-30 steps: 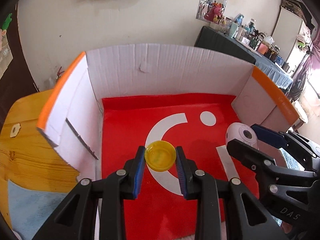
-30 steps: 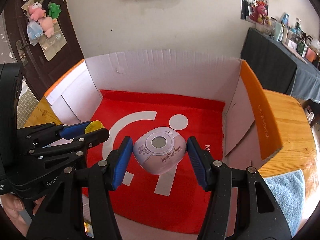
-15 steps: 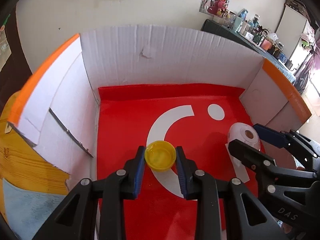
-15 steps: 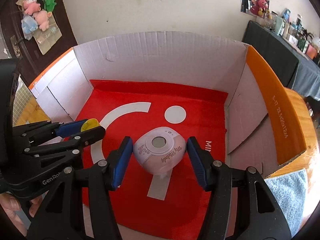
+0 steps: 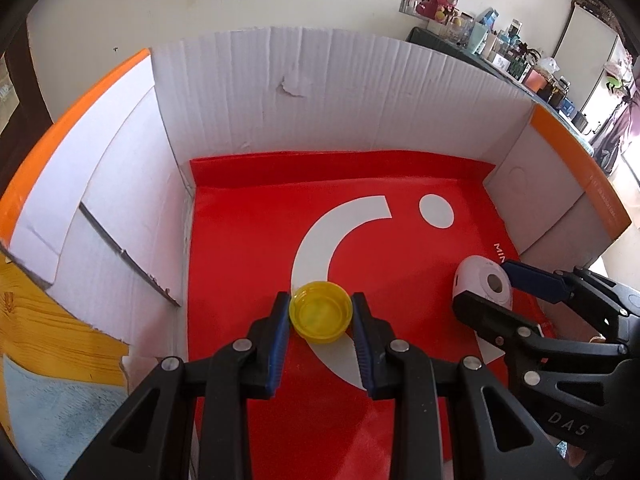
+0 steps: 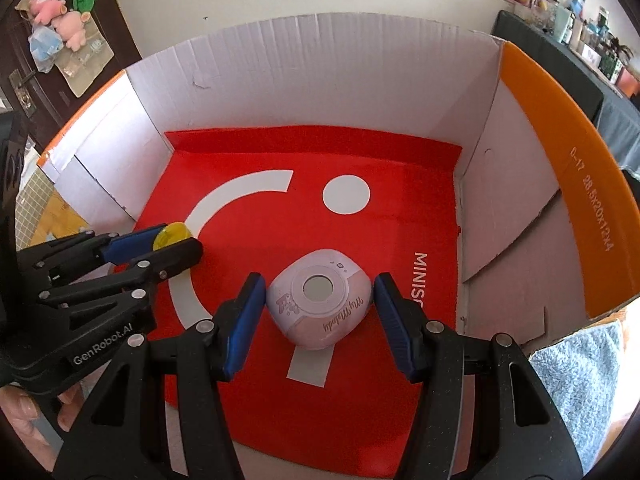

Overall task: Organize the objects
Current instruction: 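Lower both objects onto the red mat and open both tools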

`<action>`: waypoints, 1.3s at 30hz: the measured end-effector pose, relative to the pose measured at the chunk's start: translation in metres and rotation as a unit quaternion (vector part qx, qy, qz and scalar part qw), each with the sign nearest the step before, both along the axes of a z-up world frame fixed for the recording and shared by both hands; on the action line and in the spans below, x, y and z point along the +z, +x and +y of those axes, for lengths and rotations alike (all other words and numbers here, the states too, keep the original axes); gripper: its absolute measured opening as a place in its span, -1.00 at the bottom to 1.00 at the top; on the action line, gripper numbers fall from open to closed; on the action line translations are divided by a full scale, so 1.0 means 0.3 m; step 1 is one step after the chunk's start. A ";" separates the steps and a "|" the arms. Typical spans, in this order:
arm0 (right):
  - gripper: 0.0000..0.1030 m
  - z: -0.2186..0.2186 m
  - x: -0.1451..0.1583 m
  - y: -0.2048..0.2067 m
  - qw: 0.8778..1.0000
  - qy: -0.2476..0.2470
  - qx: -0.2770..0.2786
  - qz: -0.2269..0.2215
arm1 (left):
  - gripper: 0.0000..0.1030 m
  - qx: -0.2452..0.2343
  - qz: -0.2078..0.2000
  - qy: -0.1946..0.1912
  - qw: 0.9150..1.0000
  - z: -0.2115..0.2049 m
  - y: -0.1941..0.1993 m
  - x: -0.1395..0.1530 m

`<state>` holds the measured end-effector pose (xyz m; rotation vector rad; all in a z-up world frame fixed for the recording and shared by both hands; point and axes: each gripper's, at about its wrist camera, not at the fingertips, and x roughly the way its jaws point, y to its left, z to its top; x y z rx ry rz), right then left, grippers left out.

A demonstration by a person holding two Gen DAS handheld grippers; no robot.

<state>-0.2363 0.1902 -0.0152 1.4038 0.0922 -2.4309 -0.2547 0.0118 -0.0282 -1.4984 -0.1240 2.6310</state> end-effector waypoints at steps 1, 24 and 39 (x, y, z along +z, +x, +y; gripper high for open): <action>0.07 0.003 0.000 0.002 1.000 0.000 -0.001 0.001 | -0.39 0.000 -0.001 0.001 1.000 0.002 -0.003 0.001; 0.07 0.025 -0.010 0.013 1.000 -0.009 -0.001 -0.003 | -0.38 0.005 -0.001 0.018 1.000 -0.013 -0.006 -0.007; 0.18 0.036 0.018 0.026 1.000 -0.010 -0.002 0.007 | -0.21 0.007 0.002 0.025 1.000 -0.020 -0.005 0.004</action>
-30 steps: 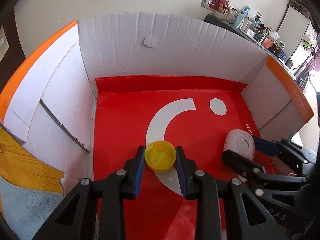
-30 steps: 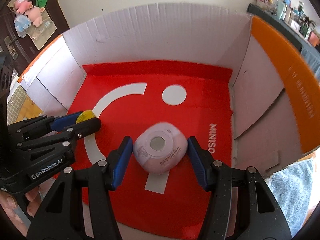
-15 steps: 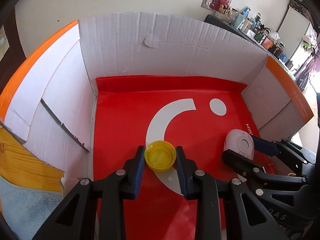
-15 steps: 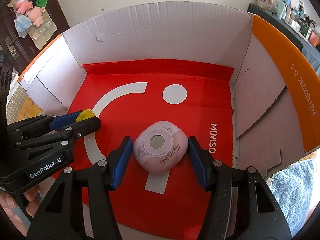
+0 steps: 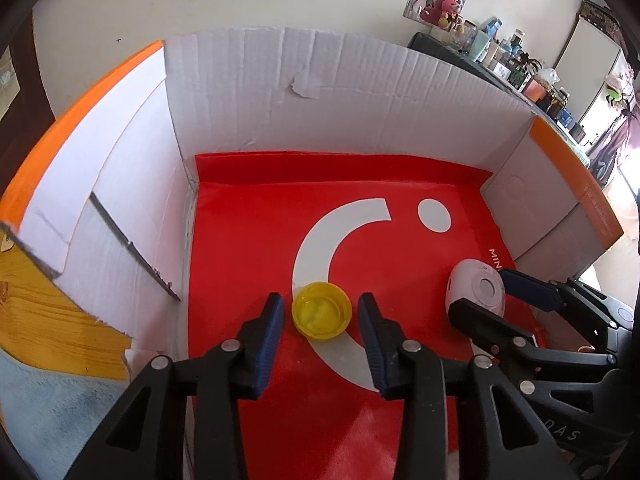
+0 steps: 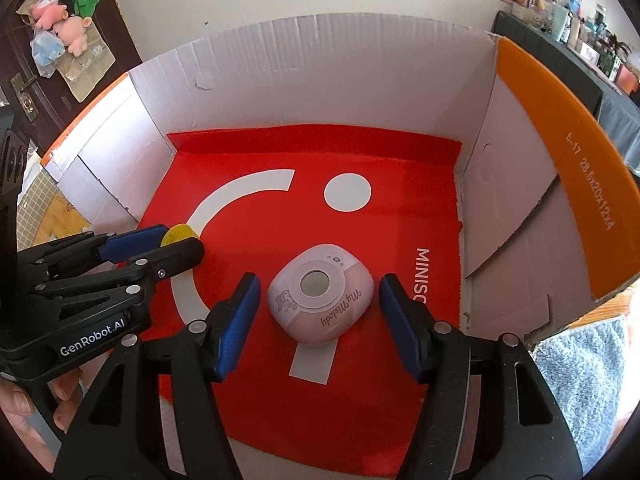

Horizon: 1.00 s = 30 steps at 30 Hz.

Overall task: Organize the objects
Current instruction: 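Lower both objects onto the red mat and open both tools, then withdraw both open tools from the box back toward the towel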

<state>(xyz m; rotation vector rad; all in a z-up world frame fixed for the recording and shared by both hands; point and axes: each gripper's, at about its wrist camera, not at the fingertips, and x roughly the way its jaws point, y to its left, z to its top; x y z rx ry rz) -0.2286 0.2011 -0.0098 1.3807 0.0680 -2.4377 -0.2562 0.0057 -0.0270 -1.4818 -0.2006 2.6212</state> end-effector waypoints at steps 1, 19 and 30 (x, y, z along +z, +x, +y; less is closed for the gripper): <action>0.18 0.001 0.004 0.003 1.000 0.000 0.000 0.001 | -0.21 0.001 0.001 0.001 1.000 -0.003 0.000 0.002; 0.27 -0.041 0.039 0.036 1.000 -0.001 0.005 0.023 | -0.07 0.002 0.032 -0.017 0.999 0.001 0.060 0.069; 0.38 -0.041 0.068 0.082 0.999 -0.007 0.010 0.033 | 0.05 0.000 0.045 -0.029 0.999 0.005 0.120 0.091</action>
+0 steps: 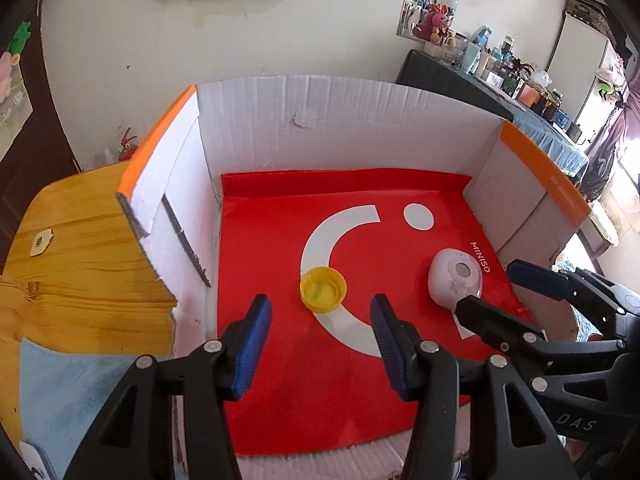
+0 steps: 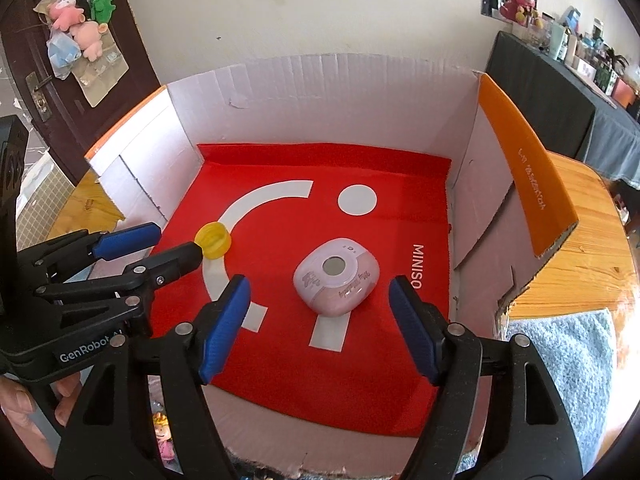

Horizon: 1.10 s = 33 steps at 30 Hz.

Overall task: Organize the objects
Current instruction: 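Withdraw both open tools from the box back toward the towel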

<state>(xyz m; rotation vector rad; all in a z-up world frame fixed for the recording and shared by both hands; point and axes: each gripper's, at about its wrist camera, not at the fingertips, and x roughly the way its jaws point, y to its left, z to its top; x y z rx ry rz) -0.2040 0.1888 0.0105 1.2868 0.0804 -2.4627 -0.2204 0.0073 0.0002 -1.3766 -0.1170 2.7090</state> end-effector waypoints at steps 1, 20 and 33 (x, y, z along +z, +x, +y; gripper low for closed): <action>0.38 0.000 0.001 0.004 1.000 0.000 0.001 0.001 | 0.06 0.000 0.002 0.000 1.000 -0.001 0.006 0.004; 0.56 0.000 0.048 0.081 1.000 -0.008 0.005 0.024 | 0.44 0.007 0.026 -0.009 1.000 -0.004 0.091 0.039; 0.70 0.001 0.070 0.147 0.999 -0.009 0.010 0.039 | 0.58 0.017 0.030 -0.012 0.999 -0.023 0.142 0.034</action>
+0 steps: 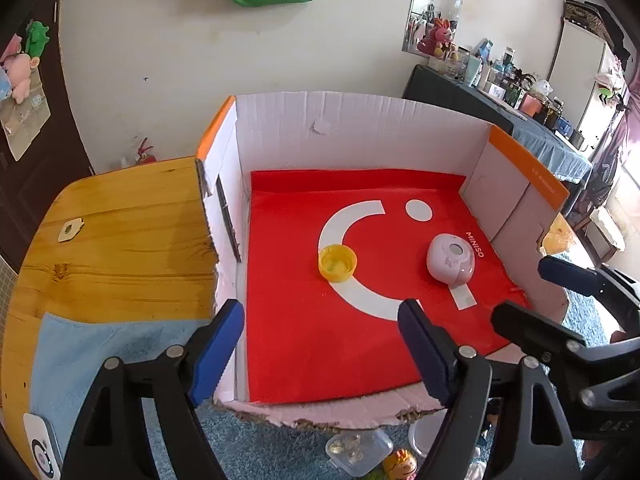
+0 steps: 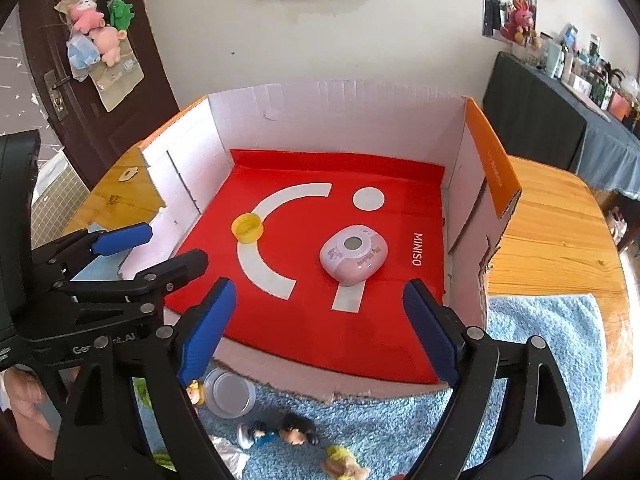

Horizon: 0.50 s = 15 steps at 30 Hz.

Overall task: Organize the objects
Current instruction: 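Withdraw both open tools from the box back toward the towel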

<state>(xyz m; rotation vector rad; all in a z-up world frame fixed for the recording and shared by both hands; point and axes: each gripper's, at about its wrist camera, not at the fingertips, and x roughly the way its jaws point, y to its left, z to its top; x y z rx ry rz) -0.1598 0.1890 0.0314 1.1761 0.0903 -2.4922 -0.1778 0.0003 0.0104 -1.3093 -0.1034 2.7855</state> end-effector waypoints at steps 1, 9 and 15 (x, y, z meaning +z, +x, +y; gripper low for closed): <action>0.72 -0.002 0.002 0.006 1.000 0.000 0.001 0.001 | 0.58 -0.002 -0.001 0.000 1.000 0.000 0.006 0.000; 0.73 -0.005 0.025 0.067 1.000 0.003 0.007 0.018 | 0.68 -0.004 0.005 -0.008 1.000 -0.008 0.047 0.004; 0.85 0.001 0.035 0.105 1.000 0.001 0.008 0.029 | 0.79 -0.007 0.010 -0.016 1.000 -0.008 0.089 0.009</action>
